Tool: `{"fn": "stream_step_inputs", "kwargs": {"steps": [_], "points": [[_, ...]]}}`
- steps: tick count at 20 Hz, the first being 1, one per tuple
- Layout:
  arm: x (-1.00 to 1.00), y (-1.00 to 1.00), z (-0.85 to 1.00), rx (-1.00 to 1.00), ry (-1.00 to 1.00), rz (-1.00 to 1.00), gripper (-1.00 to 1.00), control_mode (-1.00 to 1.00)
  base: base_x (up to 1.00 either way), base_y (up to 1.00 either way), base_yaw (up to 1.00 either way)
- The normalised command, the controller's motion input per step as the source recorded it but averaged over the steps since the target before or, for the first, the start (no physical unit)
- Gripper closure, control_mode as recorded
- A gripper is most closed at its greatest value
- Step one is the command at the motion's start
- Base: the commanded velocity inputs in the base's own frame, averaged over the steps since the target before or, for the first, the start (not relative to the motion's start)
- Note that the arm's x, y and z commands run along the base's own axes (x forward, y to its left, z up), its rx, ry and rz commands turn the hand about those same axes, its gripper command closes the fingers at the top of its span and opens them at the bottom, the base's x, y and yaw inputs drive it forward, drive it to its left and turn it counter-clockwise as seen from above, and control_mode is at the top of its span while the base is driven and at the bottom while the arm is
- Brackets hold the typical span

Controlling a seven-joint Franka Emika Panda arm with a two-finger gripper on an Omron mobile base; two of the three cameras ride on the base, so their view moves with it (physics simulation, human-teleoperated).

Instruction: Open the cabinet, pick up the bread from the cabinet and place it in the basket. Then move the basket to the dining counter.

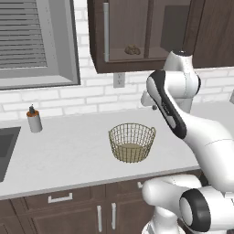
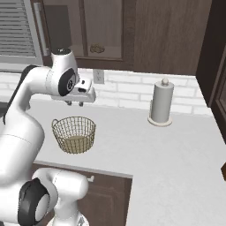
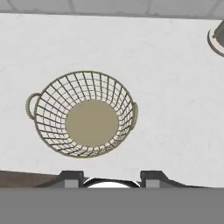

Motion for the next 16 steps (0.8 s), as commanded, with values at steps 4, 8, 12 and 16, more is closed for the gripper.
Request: {"fn": "stream_step_inputs", "kwargs": {"steps": [4, 8, 12, 16], "points": [[-0.32, 0.16, 0.00, 0.00, 0.00, 0.06, -1.00, -1.00, 0.00, 0.00, 0.00], [-0.75, 0.43, 0.16, 0.01, -0.36, 0.00, -1.00, -1.00, 0.00, 0.00, 0.00], [-0.70, 0.35, 0.68, 0.01, -0.61, 0.00, -1.00, -1.00, 0.00, 0.00, 0.00], [-0.48, 0.35, 0.90, 0.01, -0.70, 0.00, -1.00, -1.00, 0.00, 0.00, 0.00]]}}
